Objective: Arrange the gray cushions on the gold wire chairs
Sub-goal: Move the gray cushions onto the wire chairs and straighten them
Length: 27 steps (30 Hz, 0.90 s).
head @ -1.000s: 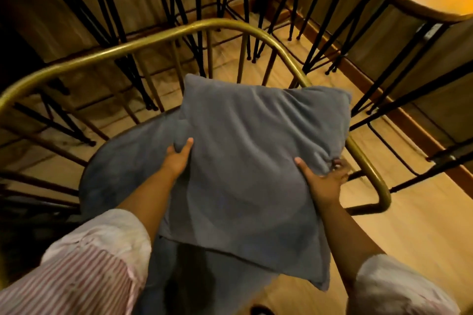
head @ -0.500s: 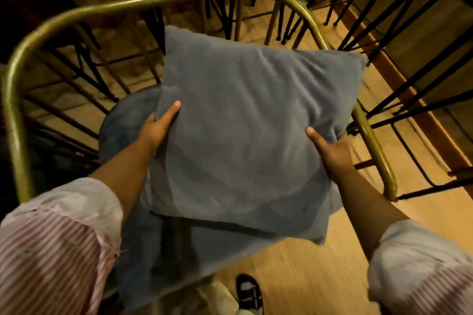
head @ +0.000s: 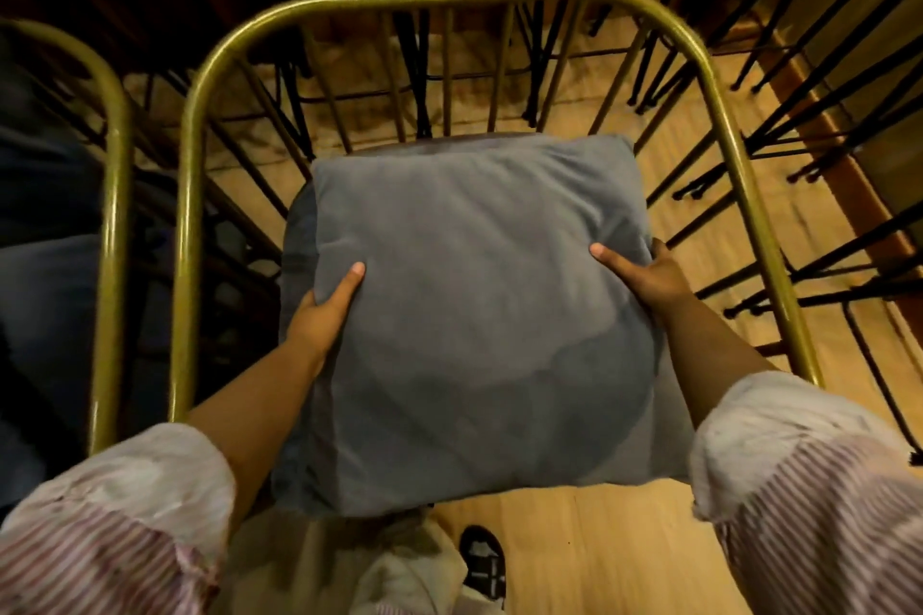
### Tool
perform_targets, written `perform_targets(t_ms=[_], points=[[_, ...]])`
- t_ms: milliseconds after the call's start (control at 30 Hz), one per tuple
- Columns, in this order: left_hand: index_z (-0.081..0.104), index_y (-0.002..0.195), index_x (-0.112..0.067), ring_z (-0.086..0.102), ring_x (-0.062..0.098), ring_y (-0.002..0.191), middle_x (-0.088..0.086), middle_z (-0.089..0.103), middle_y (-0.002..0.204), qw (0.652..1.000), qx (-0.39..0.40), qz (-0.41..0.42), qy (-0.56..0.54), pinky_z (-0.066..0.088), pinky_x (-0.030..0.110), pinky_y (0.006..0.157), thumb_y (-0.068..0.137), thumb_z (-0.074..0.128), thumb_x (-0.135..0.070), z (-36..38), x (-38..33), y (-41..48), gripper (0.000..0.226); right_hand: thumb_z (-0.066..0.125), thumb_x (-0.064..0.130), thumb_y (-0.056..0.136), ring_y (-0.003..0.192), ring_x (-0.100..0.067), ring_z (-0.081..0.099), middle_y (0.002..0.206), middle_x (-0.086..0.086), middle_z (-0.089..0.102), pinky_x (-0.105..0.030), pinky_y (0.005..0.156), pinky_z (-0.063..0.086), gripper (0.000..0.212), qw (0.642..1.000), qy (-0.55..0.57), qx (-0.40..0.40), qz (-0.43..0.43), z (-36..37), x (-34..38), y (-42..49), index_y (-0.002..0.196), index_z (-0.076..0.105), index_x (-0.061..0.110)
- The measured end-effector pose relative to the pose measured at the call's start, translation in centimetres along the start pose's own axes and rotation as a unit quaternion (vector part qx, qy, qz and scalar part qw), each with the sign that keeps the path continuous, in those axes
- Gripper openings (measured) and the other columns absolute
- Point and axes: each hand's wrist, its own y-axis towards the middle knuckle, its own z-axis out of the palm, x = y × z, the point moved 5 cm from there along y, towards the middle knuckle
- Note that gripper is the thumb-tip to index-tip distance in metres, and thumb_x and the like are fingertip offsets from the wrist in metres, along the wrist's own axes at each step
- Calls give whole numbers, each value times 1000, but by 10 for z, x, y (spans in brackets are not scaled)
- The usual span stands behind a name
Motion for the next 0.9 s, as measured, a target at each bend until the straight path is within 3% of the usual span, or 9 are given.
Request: perform_targets(t_ms=[133, 200, 300, 533, 567, 667, 700, 767, 900], points=[[18, 152, -24, 38, 28, 139, 3, 35, 155, 997, 66, 18, 31, 34, 41, 114, 78, 62, -57, 15, 15, 3, 93, 72, 38, 80, 141, -27, 32, 156, -7, 29, -30, 104, 33, 90, 996, -78, 20, -31, 19, -4, 11, 150, 22, 13], [-2, 153, -28, 33, 29, 142, 3, 25, 159, 992, 94, 14, 82, 30, 41, 116, 87, 59, -46, 25, 14, 1, 92, 65, 43, 84, 145, -27, 24, 160, -7, 19, -33, 114, 22, 89, 986, -150, 63, -41, 36, -9, 11, 152, 14, 15], [-10, 152, -28, 29, 31, 144, 6, 18, 161, 987, 102, 13, 126, 28, 44, 118, 92, 55, -40, 31, 7, -6, 89, 52, 57, 87, 146, -33, 20, 161, -12, 14, -43, 119, 19, 85, 974, -216, 60, -31, 46, -23, 4, 152, 10, 25], [11, 154, -22, 40, 24, 135, 6, 27, 158, 980, 133, 29, 149, 35, 37, 109, 95, 52, -37, 22, -5, -63, 74, 42, 58, 90, 142, -43, 21, 156, -25, 19, -49, 117, 21, 71, 952, -305, 25, -7, 77, -16, -51, 151, 21, 26], [13, 154, -21, 44, 26, 132, 5, 36, 152, 985, 132, 20, 111, 38, 37, 105, 95, 52, -37, 14, -7, -75, 73, 44, 58, 89, 141, -43, 23, 153, -26, 25, -48, 116, 23, 70, 949, -310, 42, -32, 88, -7, -64, 149, 27, 24], [31, 148, -17, 53, 14, 87, -5, 57, 102, 995, 98, 24, 12, 42, 23, 72, 96, 49, -34, -28, -18, -112, 58, 43, 53, 91, 132, -37, 43, 139, -23, 51, -39, 110, 31, 62, 931, -321, 136, -107, 130, 26, -105, 133, 52, 9], [36, 145, -16, 54, 15, 88, -3, 58, 105, 996, 81, 36, 4, 40, 23, 69, 97, 49, -33, -44, -22, -121, 52, 44, 49, 92, 128, -35, 49, 134, -22, 57, -36, 106, 35, 59, 929, -307, 163, -123, 144, 40, -120, 127, 58, 4], [42, 141, -13, 55, 19, 105, 4, 57, 123, 997, 38, 68, -15, 41, 25, 78, 97, 50, -28, -87, -33, -139, 47, 50, 35, 95, 122, -32, 55, 127, -19, 62, -32, 100, 39, 46, 929, -267, 210, -150, 176, 68, -151, 121, 62, -1], [50, 133, -9, 53, 15, 102, 9, 59, 126, 985, -67, 158, -22, 40, 28, 87, 94, 55, -21, -194, -49, -159, 41, 55, 25, 94, 116, -29, 59, 120, -18, 66, -25, 91, 40, 37, 909, -234, 264, -224, 250, 124, -208, 117, 64, -3]])
